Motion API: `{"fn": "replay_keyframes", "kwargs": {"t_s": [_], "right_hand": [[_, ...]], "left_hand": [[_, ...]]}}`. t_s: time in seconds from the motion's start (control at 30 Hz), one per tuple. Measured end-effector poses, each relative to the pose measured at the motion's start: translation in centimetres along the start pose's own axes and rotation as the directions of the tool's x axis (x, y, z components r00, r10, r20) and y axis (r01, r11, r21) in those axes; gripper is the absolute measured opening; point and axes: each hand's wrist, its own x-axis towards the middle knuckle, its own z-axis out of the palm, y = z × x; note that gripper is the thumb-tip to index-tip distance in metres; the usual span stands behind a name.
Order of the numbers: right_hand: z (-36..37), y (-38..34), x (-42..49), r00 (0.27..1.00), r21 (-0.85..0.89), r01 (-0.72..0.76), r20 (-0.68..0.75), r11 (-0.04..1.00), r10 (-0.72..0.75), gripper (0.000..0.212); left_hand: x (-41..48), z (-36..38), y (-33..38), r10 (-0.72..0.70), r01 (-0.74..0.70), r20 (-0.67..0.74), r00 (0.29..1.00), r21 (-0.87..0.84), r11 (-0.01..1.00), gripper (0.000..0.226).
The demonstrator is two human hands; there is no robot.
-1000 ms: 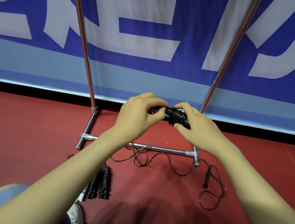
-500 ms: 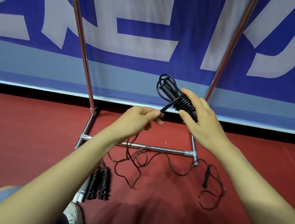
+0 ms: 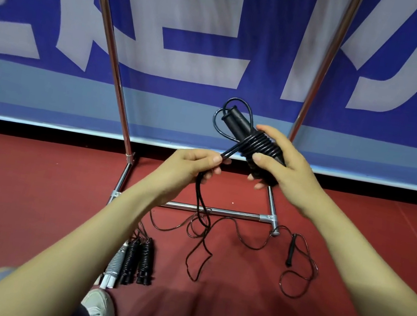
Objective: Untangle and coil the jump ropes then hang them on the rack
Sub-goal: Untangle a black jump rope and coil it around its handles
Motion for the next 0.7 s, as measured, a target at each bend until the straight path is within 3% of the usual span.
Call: {"fn": "replay_keyframes", "kwargs": {"t_s": [0.2,0.3,0.37,0.47,0.57,0.63,0.7], "right_hand": [[-0.3,-0.7,-0.4,0.984,0.263,-0.028,0.179,0.964,-0.021,0.042],[-0.3,-1.0,-0.8,0.945,0.269,-0.102,0.326,0.958,0.009,0.044],[-0.6,-1.2,-1.0,0.892,0.246,-0.179,0.45,0.953,0.051,0.043],[-0.9,-1.5,-1.4,0.772,0.117,-0.25,0.624,0.961,0.125,0.044],[0.1,-1.1,-1.5,0.583,-0.1,-0.304,0.767,0.948,0.268,0.044],[0.8,-0.6,-1.1,0.493,-0.256,-0.314,0.779,0.914,0.387,0.044],[1.4,-0.3,-0.8,0.459,-0.394,-0.304,0.737,0.867,0.496,0.041]], "left_hand": [[-0.3,-1.2,0.0,0.049,-0.072,0.165,0.985,0.135,0.988,0.028],[-0.5,-1.7,-0.2,0.063,-0.122,0.23,0.971,0.25,0.961,0.029],[-0.5,-1.9,-0.4,0.089,-0.161,0.249,0.964,0.29,0.943,0.018],[-0.5,-3.3,-0.4,0.091,-0.184,0.254,0.963,0.372,0.91,0.007],[-0.7,-3.9,-0.6,-0.14,-0.13,0.402,0.905,0.575,0.808,0.008],[-0.6,-3.2,-1.1,-0.273,-0.072,0.419,0.866,0.645,0.761,0.008],[-0.5,-2.3,-1.4,-0.307,-0.073,0.404,0.862,0.697,0.714,0.012]]}}
